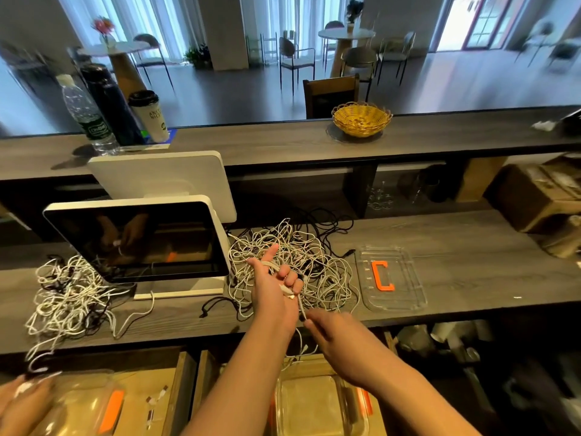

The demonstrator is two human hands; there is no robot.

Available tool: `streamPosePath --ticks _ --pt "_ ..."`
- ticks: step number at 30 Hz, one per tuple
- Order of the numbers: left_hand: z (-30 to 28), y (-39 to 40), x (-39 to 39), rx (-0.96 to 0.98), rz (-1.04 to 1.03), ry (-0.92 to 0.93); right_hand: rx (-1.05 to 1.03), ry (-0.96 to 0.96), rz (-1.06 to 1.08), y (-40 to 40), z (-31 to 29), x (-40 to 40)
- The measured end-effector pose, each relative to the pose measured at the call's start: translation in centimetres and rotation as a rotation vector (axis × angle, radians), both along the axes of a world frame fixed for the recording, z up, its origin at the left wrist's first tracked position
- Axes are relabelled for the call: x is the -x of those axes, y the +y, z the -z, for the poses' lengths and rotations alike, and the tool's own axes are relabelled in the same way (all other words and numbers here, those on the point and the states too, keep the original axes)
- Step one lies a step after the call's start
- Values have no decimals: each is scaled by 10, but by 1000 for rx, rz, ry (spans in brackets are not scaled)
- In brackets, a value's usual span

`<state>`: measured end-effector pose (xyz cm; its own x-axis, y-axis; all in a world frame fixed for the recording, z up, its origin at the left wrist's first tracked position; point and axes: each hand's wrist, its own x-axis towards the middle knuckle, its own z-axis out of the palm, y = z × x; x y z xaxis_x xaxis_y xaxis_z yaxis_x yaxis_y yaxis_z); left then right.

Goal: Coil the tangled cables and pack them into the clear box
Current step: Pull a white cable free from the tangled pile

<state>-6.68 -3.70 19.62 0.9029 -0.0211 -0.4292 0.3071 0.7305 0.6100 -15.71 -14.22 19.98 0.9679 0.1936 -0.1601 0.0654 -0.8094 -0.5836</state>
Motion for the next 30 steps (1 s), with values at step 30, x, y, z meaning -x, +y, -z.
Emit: streamPosePath --ticks 30 --pt "-18 12 32 -502 1186 -301 -37 -558 126 -39 -38 -17"
